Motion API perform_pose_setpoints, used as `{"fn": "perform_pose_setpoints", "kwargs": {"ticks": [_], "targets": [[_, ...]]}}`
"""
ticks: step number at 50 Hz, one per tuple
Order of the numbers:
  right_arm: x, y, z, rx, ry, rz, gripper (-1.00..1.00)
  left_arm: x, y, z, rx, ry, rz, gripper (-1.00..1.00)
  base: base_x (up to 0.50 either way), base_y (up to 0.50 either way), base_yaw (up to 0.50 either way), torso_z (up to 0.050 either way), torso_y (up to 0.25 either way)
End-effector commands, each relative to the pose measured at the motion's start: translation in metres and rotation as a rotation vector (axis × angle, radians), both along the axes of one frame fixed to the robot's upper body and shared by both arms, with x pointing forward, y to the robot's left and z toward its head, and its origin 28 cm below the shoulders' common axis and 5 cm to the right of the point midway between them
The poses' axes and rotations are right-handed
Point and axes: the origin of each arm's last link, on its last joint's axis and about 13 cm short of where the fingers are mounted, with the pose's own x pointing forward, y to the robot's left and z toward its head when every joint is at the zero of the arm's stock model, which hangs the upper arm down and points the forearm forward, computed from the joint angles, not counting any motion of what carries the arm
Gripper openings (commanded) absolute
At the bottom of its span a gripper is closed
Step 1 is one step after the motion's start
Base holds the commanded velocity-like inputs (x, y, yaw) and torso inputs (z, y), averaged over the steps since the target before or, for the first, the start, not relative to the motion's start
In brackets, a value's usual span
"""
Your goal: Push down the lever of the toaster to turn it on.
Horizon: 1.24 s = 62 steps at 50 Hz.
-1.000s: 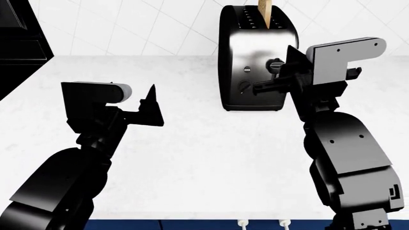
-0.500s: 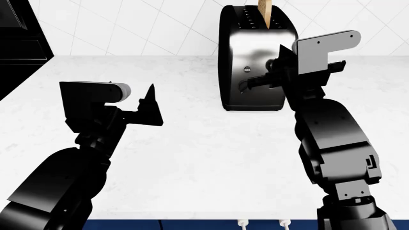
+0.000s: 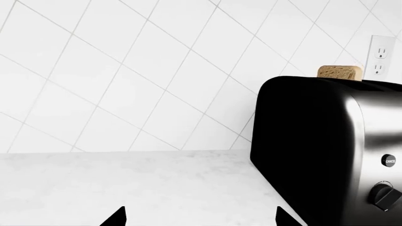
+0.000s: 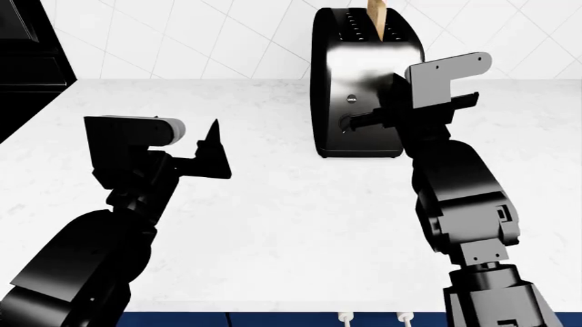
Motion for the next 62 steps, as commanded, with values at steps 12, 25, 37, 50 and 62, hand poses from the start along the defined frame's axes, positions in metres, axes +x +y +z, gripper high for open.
{"fn": "perform_pose_setpoints", "kwargs": {"ticks": [12,25,37,50,62], "targets": [[-0.002,-0.005,-0.052,0.01,0.128,-0.035,-1.0,0.001,-0.002,-0.002,0.0,0.006,-0.005,1.0,0.0,0.0,0.0,0.0,0.0],[-0.008,-0.006,-0.08,0.025,0.189,-0.046,-1.0,0.0,-0.003,-0.002,0.001,0.004,-0.011,1.0,0.0,0.0,0.0,0.0,0.0],[-0.007,-0.009,-0.102,0.04,0.246,-0.065,-1.0,0.0,-0.004,-0.002,0.003,0.006,-0.013,1.0,0.0,0.0,0.0,0.0,0.0],[-0.008,-0.011,-0.113,0.043,0.28,-0.077,-1.0,0.0,-0.005,-0.003,0.006,0.009,-0.014,1.0,0.0,0.0,0.0,0.0,0.0],[-0.009,-0.011,-0.114,0.046,0.277,-0.078,-1.0,0.0,-0.006,-0.003,0.007,0.009,-0.015,1.0,0.0,0.0,0.0,0.0,0.0]]}}
